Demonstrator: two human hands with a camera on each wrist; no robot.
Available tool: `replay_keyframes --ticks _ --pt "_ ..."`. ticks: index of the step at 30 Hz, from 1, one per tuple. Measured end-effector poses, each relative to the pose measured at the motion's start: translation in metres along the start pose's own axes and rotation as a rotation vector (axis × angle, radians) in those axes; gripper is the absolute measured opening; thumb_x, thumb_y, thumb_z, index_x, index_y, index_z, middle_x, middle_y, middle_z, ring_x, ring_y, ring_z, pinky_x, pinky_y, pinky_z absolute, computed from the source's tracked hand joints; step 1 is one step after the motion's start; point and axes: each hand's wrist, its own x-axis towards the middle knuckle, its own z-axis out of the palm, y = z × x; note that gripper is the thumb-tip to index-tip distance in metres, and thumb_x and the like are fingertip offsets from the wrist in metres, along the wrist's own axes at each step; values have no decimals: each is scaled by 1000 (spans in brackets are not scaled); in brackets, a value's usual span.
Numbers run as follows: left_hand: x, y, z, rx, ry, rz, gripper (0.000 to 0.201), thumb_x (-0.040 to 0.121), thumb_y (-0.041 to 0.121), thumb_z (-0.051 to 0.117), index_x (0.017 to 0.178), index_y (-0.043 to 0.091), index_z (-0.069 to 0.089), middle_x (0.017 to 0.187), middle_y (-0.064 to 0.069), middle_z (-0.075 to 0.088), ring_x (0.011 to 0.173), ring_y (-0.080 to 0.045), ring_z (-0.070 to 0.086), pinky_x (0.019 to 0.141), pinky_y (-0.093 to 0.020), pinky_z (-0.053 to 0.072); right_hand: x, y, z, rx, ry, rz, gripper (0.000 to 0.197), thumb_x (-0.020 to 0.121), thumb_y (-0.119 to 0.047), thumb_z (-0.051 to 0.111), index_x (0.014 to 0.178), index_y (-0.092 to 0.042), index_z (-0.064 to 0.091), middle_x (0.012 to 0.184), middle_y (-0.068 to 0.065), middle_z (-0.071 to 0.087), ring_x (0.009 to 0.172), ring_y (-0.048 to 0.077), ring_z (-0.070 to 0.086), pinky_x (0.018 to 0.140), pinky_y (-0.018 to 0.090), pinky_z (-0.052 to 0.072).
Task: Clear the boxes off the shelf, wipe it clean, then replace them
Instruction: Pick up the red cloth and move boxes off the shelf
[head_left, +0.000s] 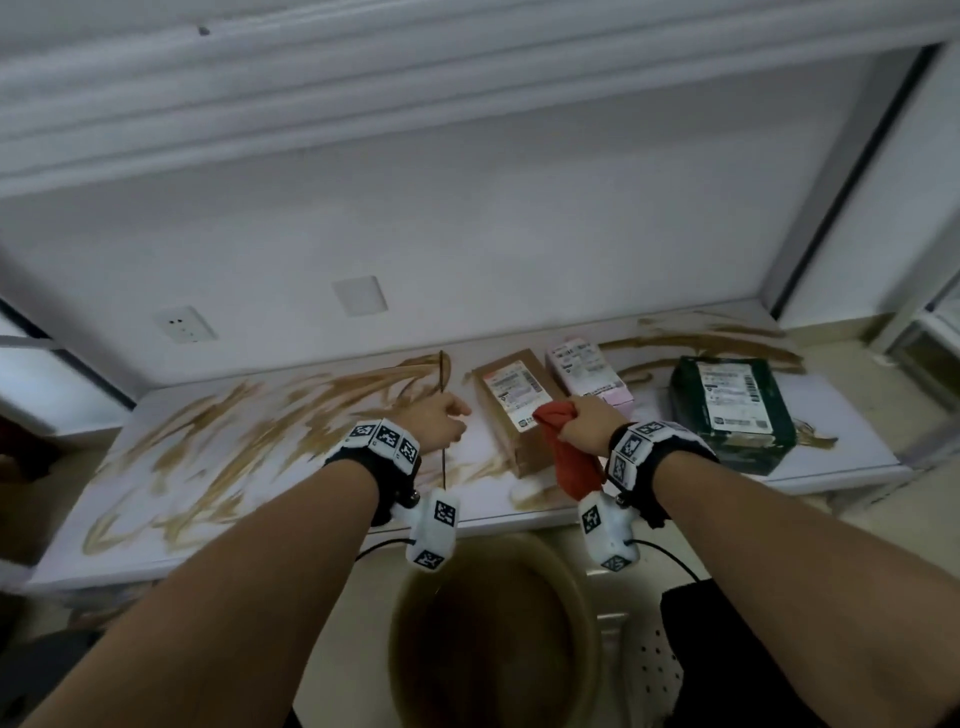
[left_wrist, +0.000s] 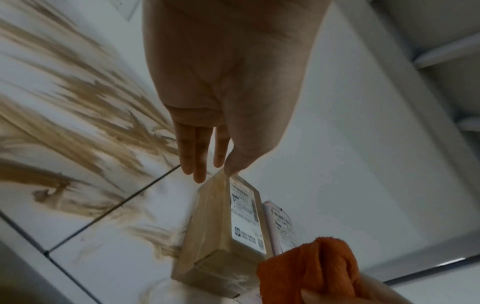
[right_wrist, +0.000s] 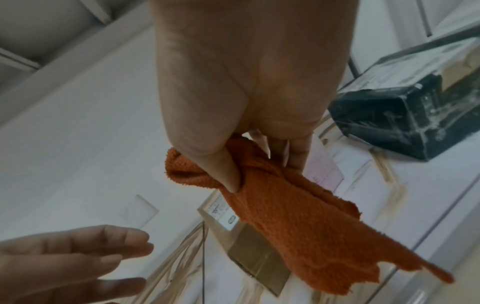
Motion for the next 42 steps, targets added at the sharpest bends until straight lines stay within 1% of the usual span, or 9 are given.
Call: replay_keyframes --ticks 5,10,14,20,26,30,35,40,42 --pt "32 0 36 -154 -26 -129 33 98 15 45 129 6 50 121 -12 57 94 -19 58 90 -33 51 21 25 2 61 -31 44 36 84 -5 56 119 -11 55 117 10 60 95 20 54 64 19 41" --pt "46 2 66 -254 -94 -188 38 99 30 43 123 3 54 109 -12 59 91 -22 56 87 -37 53 44 30 0 78 -29 42 42 78 -10 59 121 -13 57 117 10 63 107 25 58 96 38 48" --pt "53 1 76 -277 -113 -212 46 96 41 41 133 14 47 124 -8 57 92 -21 57 83 -34 51 48 28 2 67 -45 44 46 79 -10 59 125 -15 56 123 8 62 112 24 57 99 32 45" --pt "56 8 74 -325 -137 -209 47 96 40 44 136 15 44 110 -4 55 75 -17 52 70 -28 45 47 28 6 108 -116 51 44 84 -2 55 126 -12 53 118 6 59 113 25 55 91 27 43" --pt "48 10 62 -385 -66 -78 74 93 50 45 151 34 2 148 -1 40 118 -24 53 81 -31 45 54 25 10 204 -151 40 43 80 2 55 119 -17 58 114 10 62 110 29 58 101 41 45" --pt "49 3 46 -480 7 -20 67 93 51 45 149 39 9 150 2 37 129 -23 46 92 -36 42 52 16 19 207 -169 26 40 79 -2 59 115 -18 60 114 10 63 108 29 59 100 43 47" --pt "45 -17 20 -536 160 -58 57 88 44 57 137 30 33 129 -4 57 100 -24 64 89 -40 54 38 -13 32 186 -217 -23 45 82 -2 59 125 -13 55 118 11 62 108 27 59 96 36 48" --pt "15 -49 -11 -559 267 -127 64 85 41 61 137 19 30 120 -7 58 92 -22 63 72 -29 54 21 -46 59 148 -217 -70 46 79 -5 59 124 -16 58 118 9 64 107 27 60 98 43 48" --pt "2 -67 -25 -566 296 -157 72 81 43 66 138 18 29 119 -9 58 90 -24 65 76 -34 56 17 -55 73 121 -212 -84 45 75 -9 61 120 -14 61 113 10 66 103 27 62 95 43 50"
